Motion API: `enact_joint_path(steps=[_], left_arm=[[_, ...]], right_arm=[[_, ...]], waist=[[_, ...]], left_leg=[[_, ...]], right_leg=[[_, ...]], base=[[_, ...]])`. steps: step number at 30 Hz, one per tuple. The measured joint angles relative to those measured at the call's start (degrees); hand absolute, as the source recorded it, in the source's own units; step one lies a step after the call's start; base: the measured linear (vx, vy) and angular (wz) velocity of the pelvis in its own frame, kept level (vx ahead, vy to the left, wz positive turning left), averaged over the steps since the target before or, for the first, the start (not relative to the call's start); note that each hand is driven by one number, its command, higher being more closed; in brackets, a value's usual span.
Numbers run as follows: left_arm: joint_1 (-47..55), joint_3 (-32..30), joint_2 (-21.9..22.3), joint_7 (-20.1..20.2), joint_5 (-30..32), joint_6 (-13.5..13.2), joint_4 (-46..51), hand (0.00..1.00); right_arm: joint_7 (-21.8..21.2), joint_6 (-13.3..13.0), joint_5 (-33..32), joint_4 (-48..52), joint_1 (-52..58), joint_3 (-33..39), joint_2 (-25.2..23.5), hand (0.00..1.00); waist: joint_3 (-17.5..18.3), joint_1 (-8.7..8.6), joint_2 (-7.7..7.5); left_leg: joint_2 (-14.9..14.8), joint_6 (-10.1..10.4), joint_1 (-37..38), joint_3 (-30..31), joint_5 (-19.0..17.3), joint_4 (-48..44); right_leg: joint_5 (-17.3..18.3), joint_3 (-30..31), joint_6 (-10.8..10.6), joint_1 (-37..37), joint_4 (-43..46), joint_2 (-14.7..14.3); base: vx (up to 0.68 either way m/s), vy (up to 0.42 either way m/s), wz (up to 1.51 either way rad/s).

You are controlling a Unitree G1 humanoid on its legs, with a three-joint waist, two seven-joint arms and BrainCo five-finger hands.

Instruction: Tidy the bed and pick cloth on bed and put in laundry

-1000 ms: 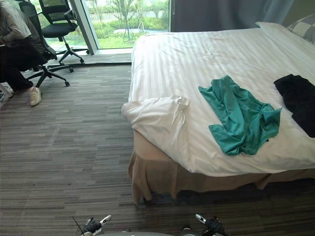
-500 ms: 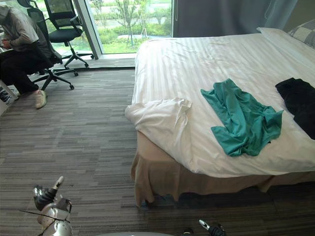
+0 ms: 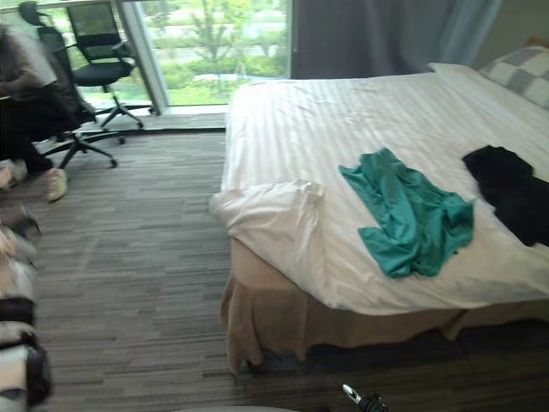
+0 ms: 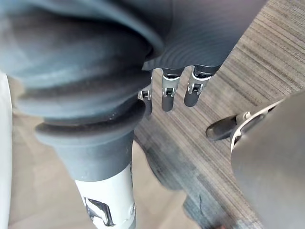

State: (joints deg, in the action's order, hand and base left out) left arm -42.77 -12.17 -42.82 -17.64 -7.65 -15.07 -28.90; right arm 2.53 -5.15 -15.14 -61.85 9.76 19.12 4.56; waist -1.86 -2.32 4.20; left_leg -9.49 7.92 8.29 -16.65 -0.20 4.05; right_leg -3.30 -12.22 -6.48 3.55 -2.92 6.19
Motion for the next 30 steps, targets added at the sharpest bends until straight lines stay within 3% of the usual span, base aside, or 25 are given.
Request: enact_joint_path(steps=[3, 5, 10, 13, 17, 23, 30], left_arm=[[-0.6, 5.42, 4.14, -0.1, 9.7, 2.44, -1.17, 0.0], [-0.71, 8.56, 4.98, 0.02, 14.02, 3.75, -1.37, 0.0], [-1.63, 12.53, 5.03, 0.21, 22.02, 6.06, -3.47, 0.0], [-3.25, 16.2, 5.75, 1.33, 25.07, 7.14, -5.75, 0.0], [-6.26, 21.29, 6.9, 2.71, 28.23, 7.91, -9.07, 0.0], [-9.55, 26.56, 11.35, 5.08, 32.54, 8.62, -12.28, 0.0], [-18.21, 30.12, 18.1, 5.36, 33.19, 9.05, -15.45, 0.0]], right_arm=[[-0.23, 0.02, 0.03, -0.2, -0.24, -0.23, 1.67, 0.0], [-0.21, 0.01, 0.08, -0.27, -0.73, -1.26, 2.11, 0.0], [-0.09, -0.07, 1.77, -0.24, -0.6, -2.11, 1.37, 0.0], [-0.04, -0.04, 2.23, -0.29, -0.46, -2.09, 1.42, 0.0], [0.0, -0.09, 2.27, -0.01, -0.8, -2.08, 1.56, 0.0], [0.45, -0.04, 2.29, 0.48, -2.3, -2.0, 2.01, 0.0], [1.23, -0.03, 2.24, 3.07, -4.7, -2.07, 0.38, 0.0]], waist=[[-0.37, -0.52, 2.6], [-0.87, -1.58, 2.84], [-2.07, -3.2, 1.31], [-2.39, -3.15, 1.07], [-3.91, -3.28, 1.26], [-6.84, -4.85, 2.79], [-11.41, -5.26, 1.83]], left_leg=[[0.11, -0.13, -1.32, -0.56, 0.1, 0.05], [-0.28, -0.19, -1.35, -0.56, 0.19, -0.01], [-0.4, -0.16, -0.5, -1.16, 0.19, 0.2], [0.26, -0.16, -0.61, -1.52, 0.19, 0.2], [0.65, -0.17, -0.82, -2.15, 0.19, 0.16], [0.72, -0.63, -5.07, -4.1, 0.82, -0.06], [0.52, -0.66, -9.84, -7.68, 1.79, -0.14]], right_leg=[[-0.79, 0.62, -0.08, -1.61, -0.4, -0.06], [-1.14, 1.0, -0.21, -2.0, -0.4, -0.49], [-1.34, 1.58, -0.14, -2.0, -0.47, -0.8], [-2.11, 1.82, -0.79, -1.96, -1.37, -0.15], [-2.93, 2.46, 0.24, -2.09, -2.47, 0.06], [-4.39, 4.89, 0.58, -7.78, -2.31, 0.0], [-6.48, 8.9, -0.66, -15.19, -0.56, -0.15]], base=[[-0.01, 0.008, -0.1], [0.03, -0.027, -0.07], [0.01, -0.017, -0.1], [-0.02, 0.021, -0.04], [-0.07, 0.001, -0.1], [-0.1, -0.037, -0.19], [-0.04, -0.022, -0.25]])
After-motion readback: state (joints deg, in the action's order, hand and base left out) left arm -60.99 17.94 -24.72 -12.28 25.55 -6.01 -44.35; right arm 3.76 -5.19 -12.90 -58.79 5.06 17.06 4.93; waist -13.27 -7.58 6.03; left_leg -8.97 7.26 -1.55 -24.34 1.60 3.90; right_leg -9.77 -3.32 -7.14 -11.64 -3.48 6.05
